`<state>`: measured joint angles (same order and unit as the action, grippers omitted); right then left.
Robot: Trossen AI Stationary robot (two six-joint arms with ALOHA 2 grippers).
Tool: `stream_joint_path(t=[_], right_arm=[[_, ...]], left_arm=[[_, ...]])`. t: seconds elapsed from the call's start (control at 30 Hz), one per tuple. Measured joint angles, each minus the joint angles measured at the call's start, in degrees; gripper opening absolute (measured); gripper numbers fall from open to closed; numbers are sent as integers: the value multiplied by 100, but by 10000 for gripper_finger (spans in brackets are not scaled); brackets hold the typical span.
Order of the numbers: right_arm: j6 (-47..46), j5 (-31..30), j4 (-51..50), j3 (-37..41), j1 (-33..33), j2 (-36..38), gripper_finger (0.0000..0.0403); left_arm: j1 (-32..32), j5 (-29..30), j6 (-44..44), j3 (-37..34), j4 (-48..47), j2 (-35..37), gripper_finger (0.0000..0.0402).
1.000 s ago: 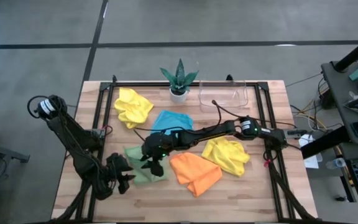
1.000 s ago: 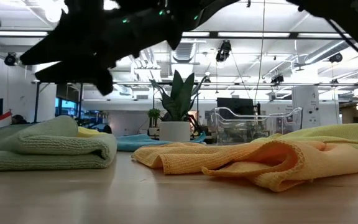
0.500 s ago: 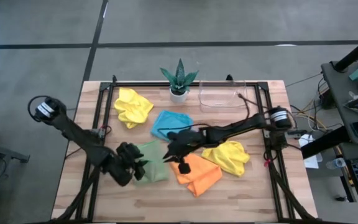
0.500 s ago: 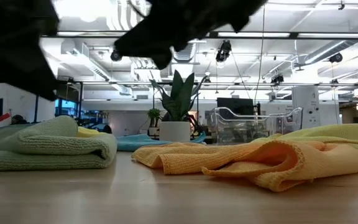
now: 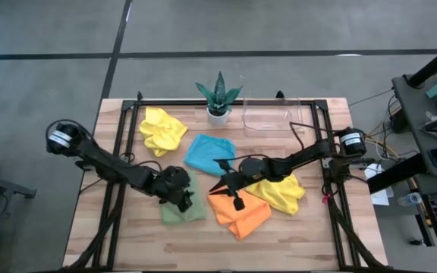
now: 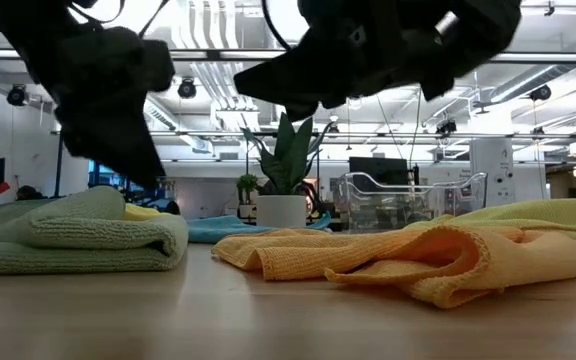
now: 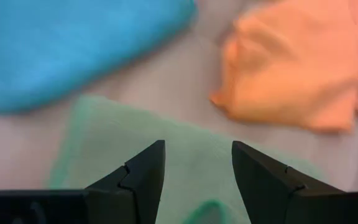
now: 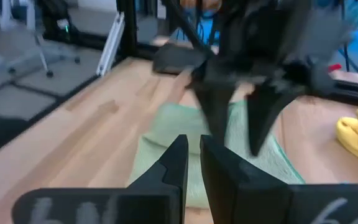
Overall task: Fold microfiber towels
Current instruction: Fold the green microfiber towel
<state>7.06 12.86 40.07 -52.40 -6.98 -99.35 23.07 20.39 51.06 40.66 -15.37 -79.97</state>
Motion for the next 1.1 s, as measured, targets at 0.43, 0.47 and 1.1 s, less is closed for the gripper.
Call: stream_joint_path(t=[0.43,0.47,1.1], right_arm=[[-420,9,709,711,-125,-48,34],[-421,6,709,715,-154,-48,34],[-287,-817,149,534,-304,-48,34]], left_arm=[[451,-2380,1648,313,73,-386,171],[529,-2498,1763,375,-34,-326,171],[1334,-1713,2721,650,-2105,120,171]])
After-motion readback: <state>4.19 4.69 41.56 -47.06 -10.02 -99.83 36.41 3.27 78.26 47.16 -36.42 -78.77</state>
